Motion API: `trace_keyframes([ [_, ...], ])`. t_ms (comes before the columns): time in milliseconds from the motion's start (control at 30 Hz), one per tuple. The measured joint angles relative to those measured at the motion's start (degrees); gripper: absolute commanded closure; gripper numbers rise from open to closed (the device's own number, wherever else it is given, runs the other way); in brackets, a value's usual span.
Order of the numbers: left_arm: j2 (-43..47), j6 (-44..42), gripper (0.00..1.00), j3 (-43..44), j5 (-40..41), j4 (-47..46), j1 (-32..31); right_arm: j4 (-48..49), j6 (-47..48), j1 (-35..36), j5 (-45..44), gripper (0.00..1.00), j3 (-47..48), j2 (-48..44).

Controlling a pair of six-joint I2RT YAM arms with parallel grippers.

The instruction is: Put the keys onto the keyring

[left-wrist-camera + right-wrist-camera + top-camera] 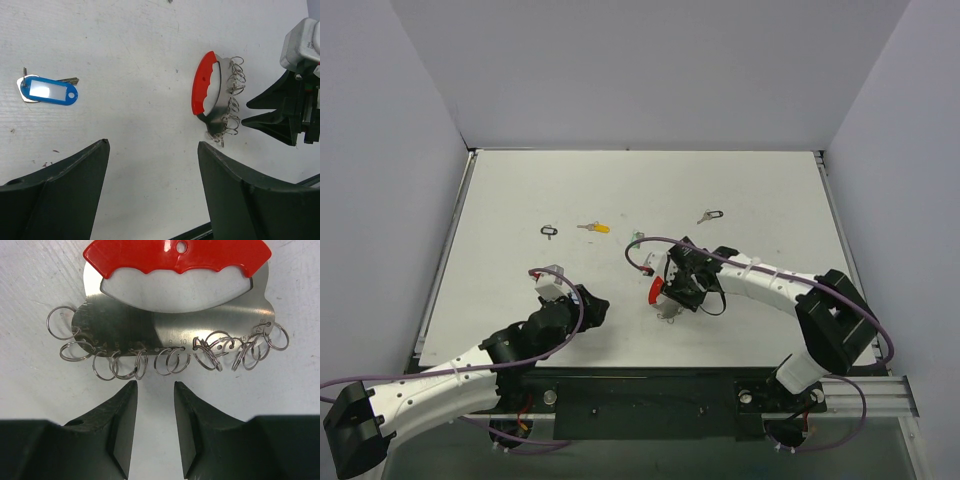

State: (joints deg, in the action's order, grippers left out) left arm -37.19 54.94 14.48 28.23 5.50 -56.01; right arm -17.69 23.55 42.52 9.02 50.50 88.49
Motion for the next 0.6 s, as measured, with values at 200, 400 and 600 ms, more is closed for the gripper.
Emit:
trace_keyframes([
  [200, 0.00, 0.00, 0.19, 0.00, -0.15, -0.13, 0.00, -0.72, -0.02, 0.76, -1.27, 0.69, 0.81, 1.31],
  [400, 0.00, -0.02, 0.19, 0.00, -0.42, -0.13, 0.00, -1.01, -0.04, 1.46, -2.08, 0.71, 2.54, 2.56],
  [600, 0.02, -0.02, 0.19, 0.00, -0.59, -0.13, 0.00, -1.49, -0.17, 1.81, -2.67, 0.73, 4.02, 4.39],
])
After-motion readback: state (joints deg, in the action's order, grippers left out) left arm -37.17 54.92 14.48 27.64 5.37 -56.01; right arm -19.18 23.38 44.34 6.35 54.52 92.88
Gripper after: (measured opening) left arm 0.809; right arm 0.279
